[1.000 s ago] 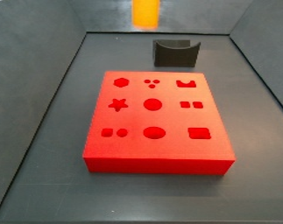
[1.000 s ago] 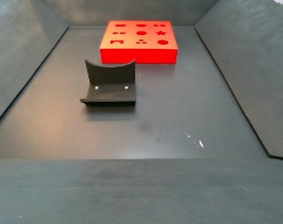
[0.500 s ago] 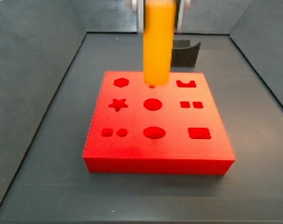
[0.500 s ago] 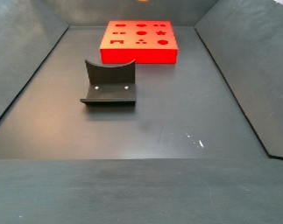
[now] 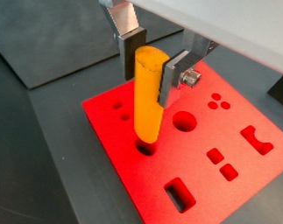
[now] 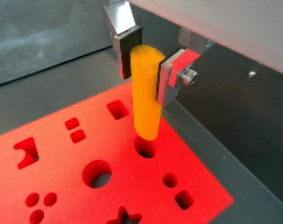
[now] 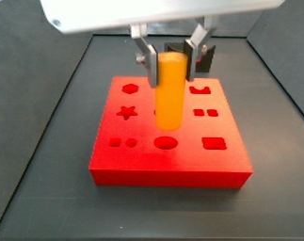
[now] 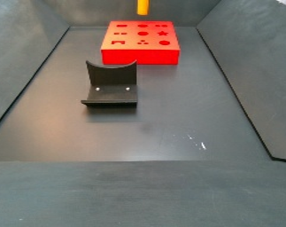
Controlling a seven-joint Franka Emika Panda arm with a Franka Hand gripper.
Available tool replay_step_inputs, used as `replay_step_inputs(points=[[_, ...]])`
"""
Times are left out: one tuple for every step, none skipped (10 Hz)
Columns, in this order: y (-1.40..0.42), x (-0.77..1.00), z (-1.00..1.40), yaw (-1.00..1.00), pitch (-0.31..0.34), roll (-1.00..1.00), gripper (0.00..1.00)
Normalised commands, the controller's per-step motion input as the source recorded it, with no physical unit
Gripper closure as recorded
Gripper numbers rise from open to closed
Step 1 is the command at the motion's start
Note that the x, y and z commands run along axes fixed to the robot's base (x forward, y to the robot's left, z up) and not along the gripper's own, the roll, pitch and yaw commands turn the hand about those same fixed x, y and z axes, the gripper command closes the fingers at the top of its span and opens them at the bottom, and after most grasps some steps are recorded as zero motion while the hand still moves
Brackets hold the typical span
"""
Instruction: Insert the oval object.
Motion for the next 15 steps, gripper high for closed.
replay_step_inputs(points=[[0.0, 0.26, -0.24, 0.0, 0.069, 0.16, 1.0], [-0.05, 0.19, -0.21, -0.14, 0.139, 0.28, 1.0], [-0.16, 0.18, -0.21, -0.19, 0.174, 0.33, 1.0], [-0.14, 0.17, -0.23, -0.21, 0.163, 0.29, 1.0], [0.0, 0.0, -0.26, -0.09, 0.051, 0.12, 1.0], [0.0, -0.15, -0.25, 0.0, 0.0, 0.0, 1.0], [0.0, -0.07, -0.23, 0.0, -0.006, 0.0, 1.0], [0.0, -0.05, -0.24, 0.0, 0.0, 0.0, 1.0], [0.0, 0.0, -0.26, 0.0, -0.011, 0.0, 1.0], [0.0, 0.16, -0.26, 0.0, -0.034, -0.02, 1.0], [0.0, 0.07, -0.26, 0.0, -0.004, 0.0, 1.0], [0.0, 0.0, -0.23, -0.01, 0.0, 0.0, 1.0], [-0.06, 0.0, -0.18, 0.0, 0.0, 0.02, 1.0], [-0.02, -0.1, -0.15, 0.0, 0.0, 0.03, 1.0], [0.0, -0.25, -0.1, -0.01, 0.0, 0.03, 1.0]])
